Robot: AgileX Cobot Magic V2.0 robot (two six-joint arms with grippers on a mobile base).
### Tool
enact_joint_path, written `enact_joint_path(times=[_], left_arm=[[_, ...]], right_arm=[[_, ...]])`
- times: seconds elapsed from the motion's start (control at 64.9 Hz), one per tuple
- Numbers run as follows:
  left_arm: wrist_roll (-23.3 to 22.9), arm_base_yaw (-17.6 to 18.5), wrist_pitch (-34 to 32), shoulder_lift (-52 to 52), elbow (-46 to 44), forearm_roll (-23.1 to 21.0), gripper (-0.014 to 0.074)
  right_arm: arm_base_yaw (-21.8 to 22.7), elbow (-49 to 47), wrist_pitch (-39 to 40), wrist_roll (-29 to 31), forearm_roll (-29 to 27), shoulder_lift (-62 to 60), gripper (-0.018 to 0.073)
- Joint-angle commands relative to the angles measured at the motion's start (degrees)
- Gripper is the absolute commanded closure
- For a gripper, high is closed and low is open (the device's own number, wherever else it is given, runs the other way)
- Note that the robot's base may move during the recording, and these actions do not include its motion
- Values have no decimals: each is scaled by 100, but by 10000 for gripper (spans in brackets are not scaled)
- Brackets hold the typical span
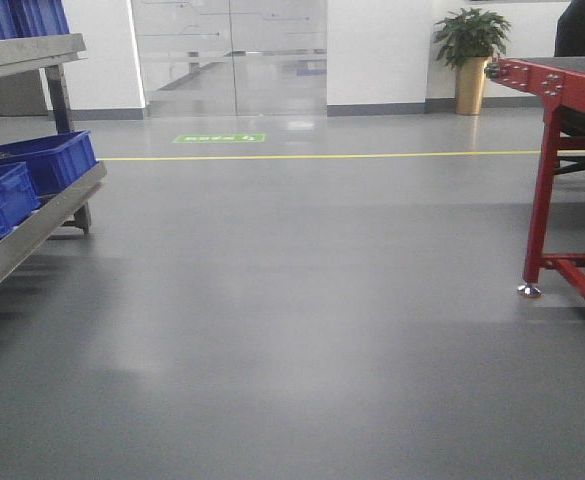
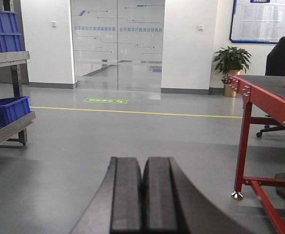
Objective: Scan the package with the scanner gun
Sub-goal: 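Drive the base forward along the aisle beside the red table, then turn the base toward the red-framed table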
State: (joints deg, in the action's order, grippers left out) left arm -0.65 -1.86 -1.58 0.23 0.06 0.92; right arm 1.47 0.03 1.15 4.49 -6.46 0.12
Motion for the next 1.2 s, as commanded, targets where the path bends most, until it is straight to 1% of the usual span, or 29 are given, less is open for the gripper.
enact_joint_path(times=[0.0,1.187], left_arm=[[10,38,-84,-23,-6,-14,707],[10,38,-84,-23,-6,-14,707]], right_arm=[[12,-3,54,-7,34,-12,722],[12,-3,54,-7,34,-12,722]])
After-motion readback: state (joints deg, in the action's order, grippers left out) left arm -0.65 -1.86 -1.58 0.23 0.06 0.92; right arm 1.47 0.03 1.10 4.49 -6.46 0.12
